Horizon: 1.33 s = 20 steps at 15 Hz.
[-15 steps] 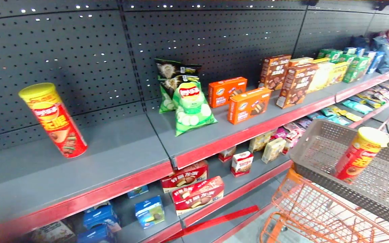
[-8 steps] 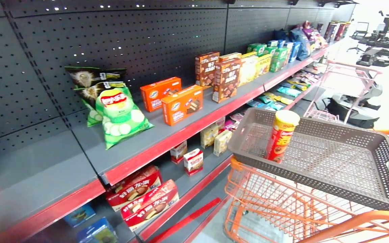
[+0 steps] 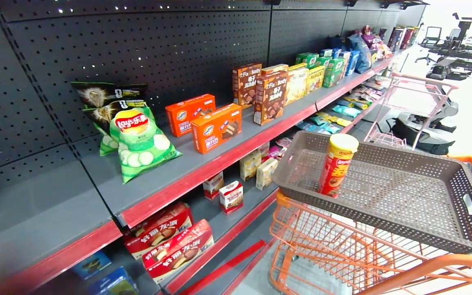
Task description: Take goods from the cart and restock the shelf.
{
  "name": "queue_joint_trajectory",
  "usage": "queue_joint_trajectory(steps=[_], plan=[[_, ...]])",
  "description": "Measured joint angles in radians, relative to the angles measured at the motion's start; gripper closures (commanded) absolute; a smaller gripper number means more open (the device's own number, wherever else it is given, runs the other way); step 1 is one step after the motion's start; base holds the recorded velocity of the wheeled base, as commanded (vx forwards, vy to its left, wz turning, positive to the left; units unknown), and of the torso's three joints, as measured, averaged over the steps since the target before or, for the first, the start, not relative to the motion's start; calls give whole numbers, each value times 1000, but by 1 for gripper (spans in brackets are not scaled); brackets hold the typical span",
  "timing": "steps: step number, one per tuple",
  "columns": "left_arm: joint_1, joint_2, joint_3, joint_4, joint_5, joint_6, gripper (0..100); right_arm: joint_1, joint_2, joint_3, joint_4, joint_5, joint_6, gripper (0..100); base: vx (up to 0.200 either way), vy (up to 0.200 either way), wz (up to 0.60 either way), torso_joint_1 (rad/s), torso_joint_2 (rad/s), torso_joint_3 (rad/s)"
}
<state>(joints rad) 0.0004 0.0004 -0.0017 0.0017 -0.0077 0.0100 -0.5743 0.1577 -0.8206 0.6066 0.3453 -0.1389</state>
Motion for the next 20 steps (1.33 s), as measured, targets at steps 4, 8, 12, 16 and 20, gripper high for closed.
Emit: queue_joint_trajectory(steps=[4,8,12,16,20], plan=[[1,0,0,0,0,2,0,4,144,137,-374,-62,40,0,0,0,0,0,0,0],[1,0,0,0,0,2,0,18,378,180,-539,-108,112,0,0,0,0,0,0,0],[1,0,0,0,0,2,0,268,491,218,-552,-112,168,0,0,0,0,0,0,0],[1,0,0,0,0,2,0,554,680,217,-658,-216,279,0,0,0,0,0,0,0],[1,0,0,0,0,2,0,651,984,206,-843,-474,177,0,0,0,0,0,0,0]])
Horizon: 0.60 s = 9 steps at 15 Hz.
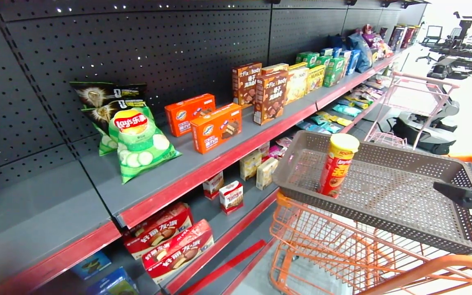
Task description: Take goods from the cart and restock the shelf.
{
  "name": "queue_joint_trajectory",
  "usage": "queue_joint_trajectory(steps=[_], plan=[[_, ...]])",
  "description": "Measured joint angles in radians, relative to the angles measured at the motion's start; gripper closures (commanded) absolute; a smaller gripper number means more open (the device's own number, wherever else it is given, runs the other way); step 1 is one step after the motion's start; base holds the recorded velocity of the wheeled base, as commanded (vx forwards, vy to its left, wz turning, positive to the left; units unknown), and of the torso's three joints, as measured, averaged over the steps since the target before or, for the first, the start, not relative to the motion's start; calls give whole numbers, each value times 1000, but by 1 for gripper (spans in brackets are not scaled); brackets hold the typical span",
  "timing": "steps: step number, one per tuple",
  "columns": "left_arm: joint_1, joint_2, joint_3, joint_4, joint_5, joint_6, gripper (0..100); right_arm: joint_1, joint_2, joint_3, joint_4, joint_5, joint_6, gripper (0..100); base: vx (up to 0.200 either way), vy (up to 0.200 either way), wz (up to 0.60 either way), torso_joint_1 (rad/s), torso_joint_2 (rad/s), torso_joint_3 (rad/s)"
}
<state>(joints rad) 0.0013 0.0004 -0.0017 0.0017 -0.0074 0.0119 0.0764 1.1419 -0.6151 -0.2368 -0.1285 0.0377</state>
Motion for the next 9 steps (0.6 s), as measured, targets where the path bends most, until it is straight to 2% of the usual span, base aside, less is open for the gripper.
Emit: queue_joint_trajectory(steps=[4,9], plan=[[0,0,0,0,0,0,0,16,255,-40,-190,-56,-55,0,0,0,0,0,0,0],[0,0,0,0,0,0,0,59,533,-74,-404,-18,-80,0,0,0,0,0,0,0]])
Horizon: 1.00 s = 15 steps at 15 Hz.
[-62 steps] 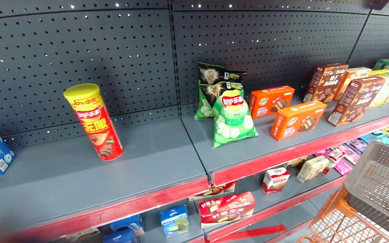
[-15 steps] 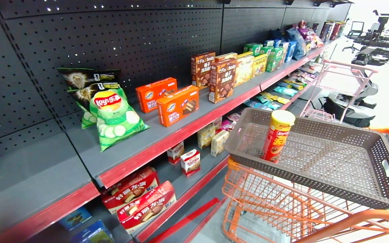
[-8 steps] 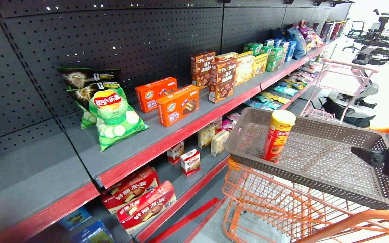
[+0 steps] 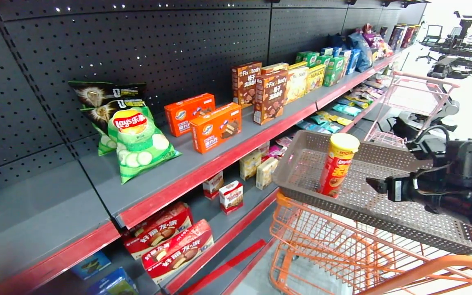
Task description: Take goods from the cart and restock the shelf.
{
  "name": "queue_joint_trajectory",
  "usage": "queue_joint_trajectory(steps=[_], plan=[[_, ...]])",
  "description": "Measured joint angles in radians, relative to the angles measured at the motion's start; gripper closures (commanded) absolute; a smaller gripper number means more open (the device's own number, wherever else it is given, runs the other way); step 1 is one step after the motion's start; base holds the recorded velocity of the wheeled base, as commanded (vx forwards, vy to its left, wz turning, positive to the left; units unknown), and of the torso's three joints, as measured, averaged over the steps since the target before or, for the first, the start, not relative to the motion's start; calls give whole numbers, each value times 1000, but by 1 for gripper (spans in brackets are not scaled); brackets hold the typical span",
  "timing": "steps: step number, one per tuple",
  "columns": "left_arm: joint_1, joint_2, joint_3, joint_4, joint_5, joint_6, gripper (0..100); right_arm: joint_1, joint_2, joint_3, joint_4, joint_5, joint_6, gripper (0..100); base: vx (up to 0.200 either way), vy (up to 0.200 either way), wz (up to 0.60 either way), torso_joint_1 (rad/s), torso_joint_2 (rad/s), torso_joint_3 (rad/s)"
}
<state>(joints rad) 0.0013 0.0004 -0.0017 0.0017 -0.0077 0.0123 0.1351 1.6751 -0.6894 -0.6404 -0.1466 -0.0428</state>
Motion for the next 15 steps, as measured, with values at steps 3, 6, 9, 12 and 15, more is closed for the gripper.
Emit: queue_joint_trajectory(steps=[3,6,9,12,15], plan=[[0,0,0,0,0,0,0,58,136,-45,-65,4,-20,0,0,0,0,0,0,0],[0,0,0,0,0,0,0,85,235,-122,-96,5,-53,0,0,0,0,0,0,0],[0,0,0,0,0,0,0,76,310,-189,-142,5,-86,0,0,0,0,0,0,0],[0,0,0,0,0,0,0,72,366,-261,-146,20,-90,0,0,0,0,0,0,0],[0,0,0,0,0,0,0,69,439,-386,-143,84,-129,0,0,0,0,0,0,0]])
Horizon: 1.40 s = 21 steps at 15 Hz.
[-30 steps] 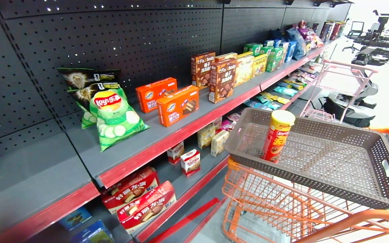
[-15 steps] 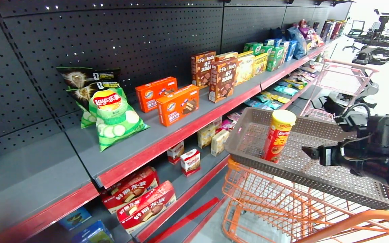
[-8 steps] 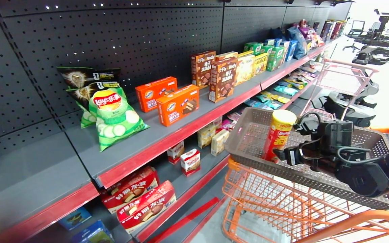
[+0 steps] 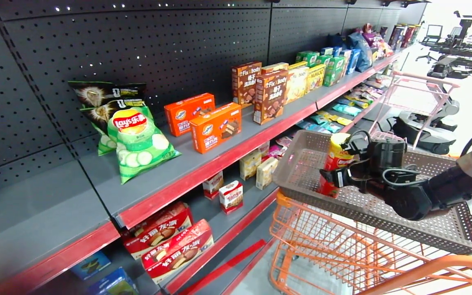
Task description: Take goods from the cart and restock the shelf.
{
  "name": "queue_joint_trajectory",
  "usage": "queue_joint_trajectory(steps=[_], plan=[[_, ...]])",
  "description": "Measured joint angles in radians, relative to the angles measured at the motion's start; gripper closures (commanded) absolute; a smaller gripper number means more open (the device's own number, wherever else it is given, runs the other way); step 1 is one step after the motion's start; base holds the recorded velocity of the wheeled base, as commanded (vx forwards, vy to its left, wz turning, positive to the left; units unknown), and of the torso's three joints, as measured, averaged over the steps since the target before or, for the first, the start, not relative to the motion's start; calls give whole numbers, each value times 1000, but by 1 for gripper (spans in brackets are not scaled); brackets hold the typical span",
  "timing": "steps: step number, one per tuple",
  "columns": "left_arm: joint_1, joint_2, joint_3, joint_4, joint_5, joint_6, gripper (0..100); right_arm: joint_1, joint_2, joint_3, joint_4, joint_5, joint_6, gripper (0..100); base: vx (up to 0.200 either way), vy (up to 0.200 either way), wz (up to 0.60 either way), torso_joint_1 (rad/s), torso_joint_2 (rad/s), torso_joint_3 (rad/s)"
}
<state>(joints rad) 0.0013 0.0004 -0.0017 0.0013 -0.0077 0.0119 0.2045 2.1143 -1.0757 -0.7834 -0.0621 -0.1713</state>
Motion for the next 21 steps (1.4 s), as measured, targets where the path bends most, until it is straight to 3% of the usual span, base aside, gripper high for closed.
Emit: queue_joint_trajectory(steps=[1,2,6,10,12,16,21], plan=[[0,0,0,0,0,0,0,-2,36,-77,7,39,-28,0,0,0,0,0,0,0],[0,0,0,0,0,0,0,-6,73,-146,17,68,-60,100,0,0,0,0,0,0],[0,0,0,0,0,0,0,-42,261,-426,88,117,-262,100,0,0,0,0,0,0],[0,0,0,0,0,0,0,-50,283,-462,83,119,-261,100,0,0,0,0,0,0],[0,0,0,0,0,0,0,-54,248,-447,89,108,-243,100,0,0,0,0,0,0],[0,0,0,0,0,0,0,-56,44,-363,75,-25,-135,100,0,0,0,0,0,0],[0,0,0,0,0,0,0,13,-519,-26,181,-304,-84,100,0,0,0,0,0,0]])
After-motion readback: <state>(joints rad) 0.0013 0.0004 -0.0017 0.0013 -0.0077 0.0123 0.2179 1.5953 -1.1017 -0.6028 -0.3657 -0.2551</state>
